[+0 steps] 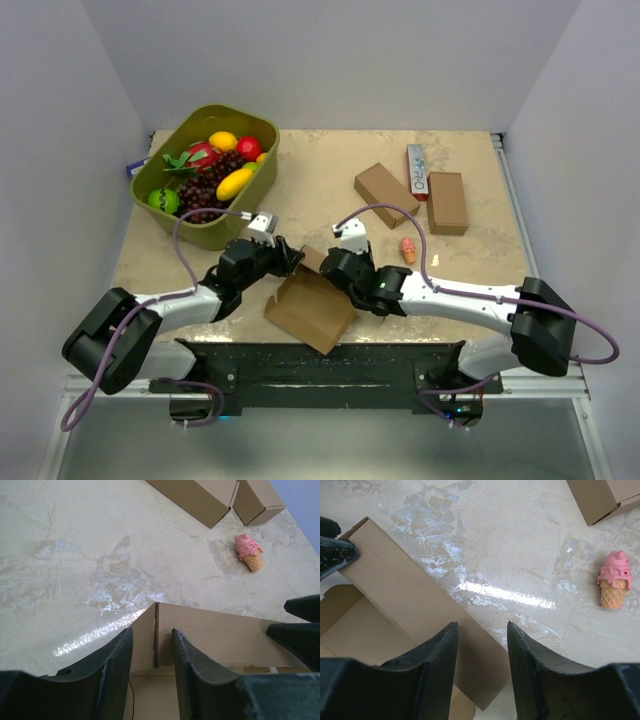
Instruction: Fold the paper box
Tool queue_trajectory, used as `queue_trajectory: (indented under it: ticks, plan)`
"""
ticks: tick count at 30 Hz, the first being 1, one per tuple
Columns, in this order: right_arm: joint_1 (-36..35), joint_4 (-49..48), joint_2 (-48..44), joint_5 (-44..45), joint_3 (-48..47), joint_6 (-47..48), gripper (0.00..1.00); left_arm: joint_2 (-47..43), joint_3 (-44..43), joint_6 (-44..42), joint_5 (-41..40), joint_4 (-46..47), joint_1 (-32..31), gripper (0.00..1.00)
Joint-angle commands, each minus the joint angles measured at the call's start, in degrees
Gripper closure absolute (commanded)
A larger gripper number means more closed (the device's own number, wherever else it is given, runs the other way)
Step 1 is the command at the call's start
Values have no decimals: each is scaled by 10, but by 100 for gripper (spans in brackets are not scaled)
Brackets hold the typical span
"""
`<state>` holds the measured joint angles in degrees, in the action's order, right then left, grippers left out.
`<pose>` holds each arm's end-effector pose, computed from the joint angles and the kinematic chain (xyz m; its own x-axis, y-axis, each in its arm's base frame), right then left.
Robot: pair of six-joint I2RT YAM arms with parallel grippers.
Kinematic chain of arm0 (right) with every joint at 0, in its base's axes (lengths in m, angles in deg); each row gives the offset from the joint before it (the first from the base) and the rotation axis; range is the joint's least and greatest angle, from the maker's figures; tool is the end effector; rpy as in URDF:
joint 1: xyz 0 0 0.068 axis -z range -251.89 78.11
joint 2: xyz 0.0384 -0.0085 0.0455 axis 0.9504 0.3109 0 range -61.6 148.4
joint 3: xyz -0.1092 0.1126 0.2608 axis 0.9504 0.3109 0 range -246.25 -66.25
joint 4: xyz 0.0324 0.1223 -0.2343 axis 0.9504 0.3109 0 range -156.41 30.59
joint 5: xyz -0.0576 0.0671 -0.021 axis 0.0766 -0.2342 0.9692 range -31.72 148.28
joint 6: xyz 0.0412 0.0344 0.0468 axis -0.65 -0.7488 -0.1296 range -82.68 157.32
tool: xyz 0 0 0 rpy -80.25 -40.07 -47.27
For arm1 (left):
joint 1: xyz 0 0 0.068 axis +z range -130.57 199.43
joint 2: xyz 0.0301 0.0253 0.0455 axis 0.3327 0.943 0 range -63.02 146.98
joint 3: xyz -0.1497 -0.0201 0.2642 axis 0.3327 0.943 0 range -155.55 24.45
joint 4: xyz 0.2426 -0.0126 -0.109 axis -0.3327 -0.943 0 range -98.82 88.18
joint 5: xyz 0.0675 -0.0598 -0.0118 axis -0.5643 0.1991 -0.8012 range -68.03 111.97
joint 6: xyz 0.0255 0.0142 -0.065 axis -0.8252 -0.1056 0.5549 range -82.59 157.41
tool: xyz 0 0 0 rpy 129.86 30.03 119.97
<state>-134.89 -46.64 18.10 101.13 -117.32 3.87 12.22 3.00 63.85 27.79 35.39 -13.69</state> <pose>0.1685 0.2430 0.2505 -0.5303 -0.1509 -0.8343 -0.1869 0.9806 -0.0585 0.2207 -0.1512 0.1961 -0.4923 -0.2077 -0.8453 0.4532 0.7679 -0.4527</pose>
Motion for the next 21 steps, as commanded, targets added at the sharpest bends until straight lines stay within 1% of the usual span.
queue_trajectory:
  ticks: [1,6,9,12,13,15,16,18,19,20,21]
  plan:
    - [-5,1,7,9,0,-20,53,10,32,5,-4,-11,3,60]
    - [-7,1,5,9,0,-21,53,10,51,12,-13,3,3,64]
    - [-6,6,4,2,-5,-21,52,10,48,12,-10,5,3,66]
    - [-6,29,-4,-19,-24,-27,41,5,38,12,-11,-6,3,66]
    - [-6,50,-14,-22,-30,-29,34,0,35,12,-13,-16,3,66]
    - [-5,73,-27,-36,-51,-41,27,-8,29,13,-13,-24,3,66]
    - [-5,92,-43,-43,-61,-46,21,-17,27,13,-13,-29,3,65]
    - [0,100,-61,-77,-63,-51,16,-28,18,13,-11,-35,3,61]
    - [13,92,-88,-95,-52,-55,12,-31,13,12,-10,-44,3,59]
    - [21,82,-102,-143,-41,-63,11,-33,3,10,-6,-49,3,55]
    - [31,70,-117,-167,-27,-70,10,-37,-2,9,-4,-52,3,52]
